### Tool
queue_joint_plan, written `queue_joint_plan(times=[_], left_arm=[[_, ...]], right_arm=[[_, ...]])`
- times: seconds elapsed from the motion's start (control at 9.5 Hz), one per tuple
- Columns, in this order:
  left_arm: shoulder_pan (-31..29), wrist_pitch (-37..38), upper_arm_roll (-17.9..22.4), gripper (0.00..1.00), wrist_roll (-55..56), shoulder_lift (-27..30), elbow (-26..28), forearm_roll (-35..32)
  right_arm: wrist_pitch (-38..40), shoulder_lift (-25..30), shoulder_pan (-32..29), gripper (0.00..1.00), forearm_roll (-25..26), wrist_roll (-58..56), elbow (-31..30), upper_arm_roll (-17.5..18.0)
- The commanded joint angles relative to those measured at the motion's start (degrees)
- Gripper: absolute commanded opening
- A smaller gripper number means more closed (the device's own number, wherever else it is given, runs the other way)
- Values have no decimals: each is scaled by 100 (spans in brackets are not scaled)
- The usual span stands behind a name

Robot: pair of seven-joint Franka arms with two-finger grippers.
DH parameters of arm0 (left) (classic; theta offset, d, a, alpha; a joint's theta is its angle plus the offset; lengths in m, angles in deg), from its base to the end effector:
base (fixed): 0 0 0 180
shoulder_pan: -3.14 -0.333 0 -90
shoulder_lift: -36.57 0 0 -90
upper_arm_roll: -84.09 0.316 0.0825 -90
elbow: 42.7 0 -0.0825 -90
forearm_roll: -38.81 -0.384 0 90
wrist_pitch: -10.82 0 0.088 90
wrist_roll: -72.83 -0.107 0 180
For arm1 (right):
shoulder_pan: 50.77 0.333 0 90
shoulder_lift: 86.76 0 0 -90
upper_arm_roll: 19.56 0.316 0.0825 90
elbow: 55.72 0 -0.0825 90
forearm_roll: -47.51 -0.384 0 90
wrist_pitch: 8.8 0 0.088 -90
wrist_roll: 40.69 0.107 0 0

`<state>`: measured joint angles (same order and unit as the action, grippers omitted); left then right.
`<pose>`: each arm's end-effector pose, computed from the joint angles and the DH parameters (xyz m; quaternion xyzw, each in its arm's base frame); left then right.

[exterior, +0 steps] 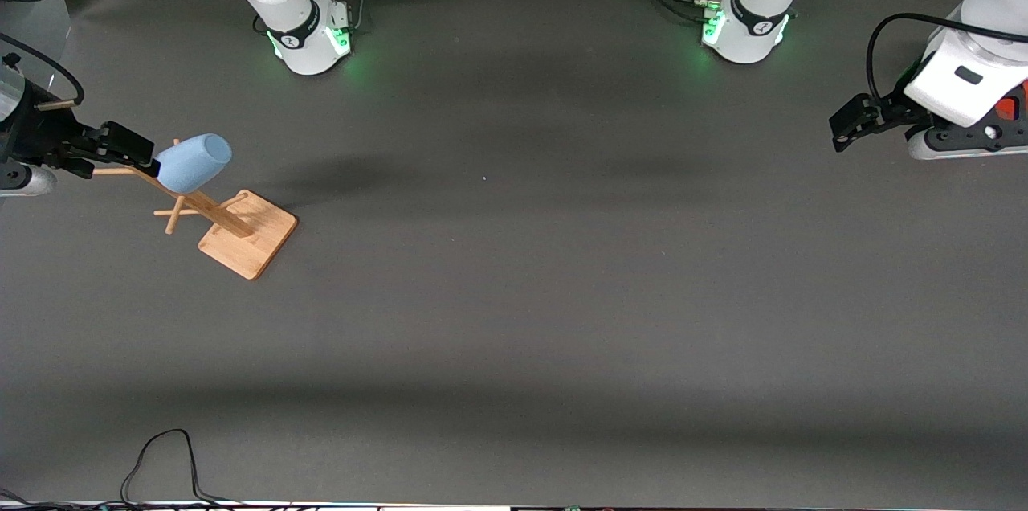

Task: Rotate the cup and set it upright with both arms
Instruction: 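Close the right gripper around the blue cup hanging on the wooden peg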

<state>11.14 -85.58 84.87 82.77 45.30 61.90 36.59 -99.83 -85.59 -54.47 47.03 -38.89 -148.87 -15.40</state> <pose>0.5095 -0.0603 0.5945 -0.9996 -0.0216 -0.0073 0.0173 0.5489 0.0057 0.6113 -0.9999 0.0118 0.0084 0.0033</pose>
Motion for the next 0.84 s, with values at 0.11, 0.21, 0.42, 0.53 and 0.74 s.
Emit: queue_joint_plan(times=[0.11, 0.21, 0.42, 0.53, 0.74], left_arm=[[-1, -54, 62, 100, -202, 111, 105, 55], [-10, -45, 71, 100, -203, 111, 105, 55], [-10, -54, 71, 100, -220, 111, 105, 55], [-10, -45, 71, 100, -229, 111, 105, 55], [-10, -36, 71, 100, -238, 111, 105, 55]], right_arm=[[-73, -221, -26, 100, -119, 128, 146, 24], [-55, -205, -17, 100, -154, 206, 139, 15], [-11, -117, -17, 100, -617, 1737, -71, -20], [41, -91, -17, 100, -646, 2615, -193, -64], [42, 58, -26, 100, -1091, 4268, -596, -213]])
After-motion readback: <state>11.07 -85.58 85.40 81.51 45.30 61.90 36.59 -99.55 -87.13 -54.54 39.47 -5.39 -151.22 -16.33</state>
